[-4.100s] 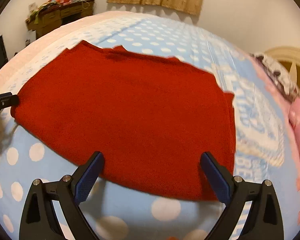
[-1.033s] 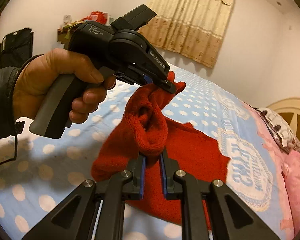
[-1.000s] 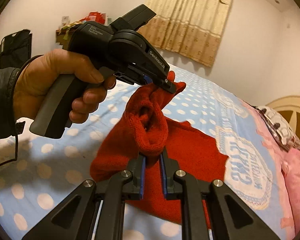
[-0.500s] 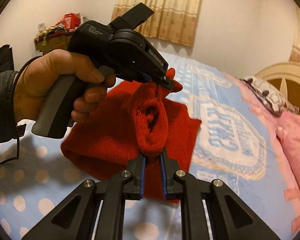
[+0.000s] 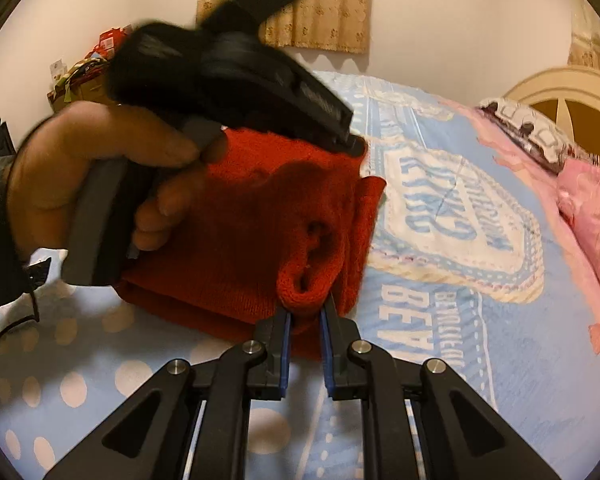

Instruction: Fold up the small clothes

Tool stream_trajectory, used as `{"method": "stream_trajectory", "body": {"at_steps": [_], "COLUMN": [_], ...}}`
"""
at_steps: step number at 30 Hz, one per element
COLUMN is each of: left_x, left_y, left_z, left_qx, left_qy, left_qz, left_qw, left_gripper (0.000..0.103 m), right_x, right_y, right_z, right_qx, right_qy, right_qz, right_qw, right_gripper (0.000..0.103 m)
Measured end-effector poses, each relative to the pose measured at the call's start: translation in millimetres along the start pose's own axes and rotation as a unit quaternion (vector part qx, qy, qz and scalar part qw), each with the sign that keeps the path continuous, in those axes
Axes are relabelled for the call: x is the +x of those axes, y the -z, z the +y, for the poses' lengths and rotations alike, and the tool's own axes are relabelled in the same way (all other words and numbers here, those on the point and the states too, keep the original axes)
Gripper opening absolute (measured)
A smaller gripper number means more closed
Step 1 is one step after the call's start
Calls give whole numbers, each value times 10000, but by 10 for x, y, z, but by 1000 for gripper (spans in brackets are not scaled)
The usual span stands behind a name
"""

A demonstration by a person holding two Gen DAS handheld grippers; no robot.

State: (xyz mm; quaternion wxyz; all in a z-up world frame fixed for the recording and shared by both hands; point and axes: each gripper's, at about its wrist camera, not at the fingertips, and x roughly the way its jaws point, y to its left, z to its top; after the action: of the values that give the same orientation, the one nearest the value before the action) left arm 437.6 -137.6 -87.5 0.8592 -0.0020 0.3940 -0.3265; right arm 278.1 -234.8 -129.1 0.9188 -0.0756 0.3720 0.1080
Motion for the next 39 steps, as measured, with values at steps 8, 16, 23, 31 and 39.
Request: {"method": "stream_trajectory", "body": {"at_steps": [8,16,23,31,39], "left_x": [-523,-928,-723,-645,-816], "left_y": [278,909,1140,1308,1343], "left_z": [125,461,422,265,428], "left_qx": [295,36,30,382,61], "left_qy": [-728,-1048,-1001,-1002,-990], "left_qz": [-357,-570,-208,-204,-444], "left_qw": [9963,9929,9948,9940,9941], "left_gripper": [62,81,81,81,92], "right_x": [-58,-287,-43,642,424], "right_y": [92,19,-475,-482,-547], "right_z": [-139,-257,-101,-424,-436], "right_qx": [235,390,208,651,644], "right_qy": [-232,-266,-273,335,519], "right_qz": [223,39,-84,633,426], "right_qw": [9992,9989,9994,9953,9957], "right_gripper": [16,64,64,66,71]}}
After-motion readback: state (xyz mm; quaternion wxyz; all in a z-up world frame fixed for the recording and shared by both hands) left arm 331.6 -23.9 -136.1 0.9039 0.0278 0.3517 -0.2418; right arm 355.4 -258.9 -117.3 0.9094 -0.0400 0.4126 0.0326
